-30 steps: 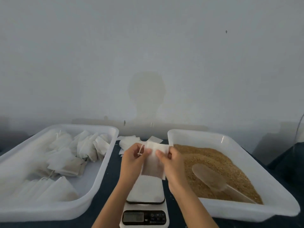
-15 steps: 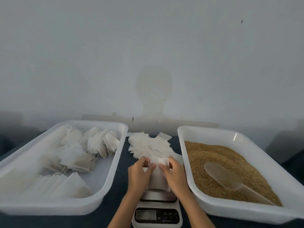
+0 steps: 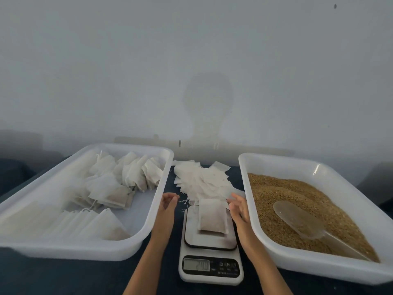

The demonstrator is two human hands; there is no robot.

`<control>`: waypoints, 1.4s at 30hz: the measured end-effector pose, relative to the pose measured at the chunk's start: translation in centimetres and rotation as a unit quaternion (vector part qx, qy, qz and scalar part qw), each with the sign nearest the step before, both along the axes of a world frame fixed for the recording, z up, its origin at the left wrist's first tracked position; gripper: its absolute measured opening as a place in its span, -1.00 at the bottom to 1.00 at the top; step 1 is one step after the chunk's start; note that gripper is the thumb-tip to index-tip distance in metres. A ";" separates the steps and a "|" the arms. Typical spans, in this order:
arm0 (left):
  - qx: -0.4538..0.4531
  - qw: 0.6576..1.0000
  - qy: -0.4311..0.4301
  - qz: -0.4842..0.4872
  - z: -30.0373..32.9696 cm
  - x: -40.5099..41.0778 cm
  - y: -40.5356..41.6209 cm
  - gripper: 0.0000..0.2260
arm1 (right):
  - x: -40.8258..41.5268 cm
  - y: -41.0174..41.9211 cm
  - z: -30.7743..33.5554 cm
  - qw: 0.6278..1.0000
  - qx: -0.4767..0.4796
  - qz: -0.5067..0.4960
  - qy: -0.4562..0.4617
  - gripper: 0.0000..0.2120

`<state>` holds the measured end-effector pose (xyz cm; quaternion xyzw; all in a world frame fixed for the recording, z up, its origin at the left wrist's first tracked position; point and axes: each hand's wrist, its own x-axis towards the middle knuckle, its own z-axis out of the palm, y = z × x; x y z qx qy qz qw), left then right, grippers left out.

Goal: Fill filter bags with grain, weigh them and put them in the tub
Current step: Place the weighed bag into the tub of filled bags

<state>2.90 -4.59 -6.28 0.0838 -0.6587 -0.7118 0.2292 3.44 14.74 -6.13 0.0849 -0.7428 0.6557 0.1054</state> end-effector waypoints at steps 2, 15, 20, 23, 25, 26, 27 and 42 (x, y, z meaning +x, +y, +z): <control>-0.001 1.000 0.005 0.003 -0.1 0.0 0.0 -0.90 | -0.2 0.0 -0.1 1.000 -0.012 0.000 0.004 -0.70; -0.048 0.999 0.008 -0.022 -0.5 -0.1 0.5 -0.87 | 0.1 0.1 -0.1 0.999 -0.018 0.023 0.025 -0.74; -0.072 0.997 -0.003 -0.040 -0.5 0.1 0.6 -0.88 | 0.0 0.0 0.0 0.999 -0.035 0.009 0.036 -0.78; -0.075 0.996 -0.005 -0.038 -0.5 0.2 0.6 -0.87 | 0.0 0.3 -0.1 0.999 -0.039 -0.010 0.036 -0.80; -0.081 0.996 -0.008 -0.042 -0.5 0.2 0.6 -0.89 | 0.0 0.4 0.1 0.998 -0.033 -0.017 0.040 -0.80; -0.085 0.995 -0.010 -0.048 -0.5 0.2 0.7 -0.90 | 0.0 0.4 0.2 0.998 -0.030 -0.024 0.048 -0.80; -0.091 0.994 -0.011 -0.056 -0.5 0.2 0.8 -0.91 | 0.1 0.4 0.2 0.998 -0.027 -0.032 0.057 -0.80; -0.392 0.910 -0.080 -0.108 0.1 -1.2 3.3 -0.64 | -0.9 -0.4 -0.2 0.997 0.071 0.025 -0.012 -0.73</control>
